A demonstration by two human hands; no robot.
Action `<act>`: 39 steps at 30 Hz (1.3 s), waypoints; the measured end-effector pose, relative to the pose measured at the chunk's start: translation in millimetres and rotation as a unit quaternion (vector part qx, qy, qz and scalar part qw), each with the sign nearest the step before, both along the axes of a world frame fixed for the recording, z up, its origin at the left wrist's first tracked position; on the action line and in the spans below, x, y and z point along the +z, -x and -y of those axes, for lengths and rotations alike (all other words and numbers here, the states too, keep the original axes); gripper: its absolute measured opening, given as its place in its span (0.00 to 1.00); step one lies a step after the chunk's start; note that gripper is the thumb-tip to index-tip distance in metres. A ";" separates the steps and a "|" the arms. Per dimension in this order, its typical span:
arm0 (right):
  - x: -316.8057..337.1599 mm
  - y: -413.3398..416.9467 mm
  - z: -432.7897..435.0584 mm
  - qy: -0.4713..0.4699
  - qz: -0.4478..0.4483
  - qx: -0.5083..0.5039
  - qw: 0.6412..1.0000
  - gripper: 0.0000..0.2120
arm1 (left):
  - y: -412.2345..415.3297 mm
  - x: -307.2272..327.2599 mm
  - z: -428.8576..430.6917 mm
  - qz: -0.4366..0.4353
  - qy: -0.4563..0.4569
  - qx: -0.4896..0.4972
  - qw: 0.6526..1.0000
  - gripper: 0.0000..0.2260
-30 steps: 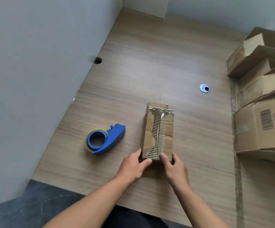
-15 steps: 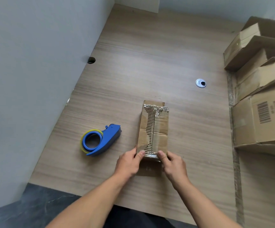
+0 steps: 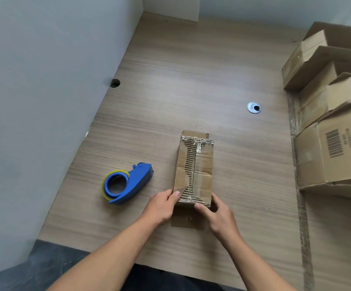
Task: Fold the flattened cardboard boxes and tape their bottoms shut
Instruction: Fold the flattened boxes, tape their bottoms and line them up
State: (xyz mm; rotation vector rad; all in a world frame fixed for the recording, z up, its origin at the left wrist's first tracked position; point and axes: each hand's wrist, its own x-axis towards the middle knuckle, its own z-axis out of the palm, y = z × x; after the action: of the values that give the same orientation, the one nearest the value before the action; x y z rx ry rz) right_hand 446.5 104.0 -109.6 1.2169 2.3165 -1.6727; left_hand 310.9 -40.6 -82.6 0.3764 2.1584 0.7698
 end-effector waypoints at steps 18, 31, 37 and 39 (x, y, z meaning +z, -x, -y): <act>82.7 10.2 -12.5 -0.194 -0.265 -0.080 0.941 0.08 | 23.4 78.9 -5.8 0.193 -0.181 0.171 0.949 0.14; 110.3 15.6 -12.3 -0.280 -0.352 -0.045 0.892 0.05 | 18.1 94.5 -8.0 0.282 -0.221 0.255 0.898 0.19; 105.3 15.2 -16.8 -0.378 -0.358 0.002 0.854 0.05 | 9.7 98.7 -11.4 0.265 -0.193 0.254 0.910 0.19; 110.7 16.2 -19.5 -0.282 -0.359 -0.006 0.889 0.10 | 7.5 99.1 -11.0 0.260 -0.184 0.254 0.913 0.19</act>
State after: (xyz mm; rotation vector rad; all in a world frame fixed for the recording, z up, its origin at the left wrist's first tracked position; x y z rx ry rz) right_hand 430.3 123.6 1.1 0.6869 3.4264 -1.7106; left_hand 303.4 -29.6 16.5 -0.2114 1.6022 1.4021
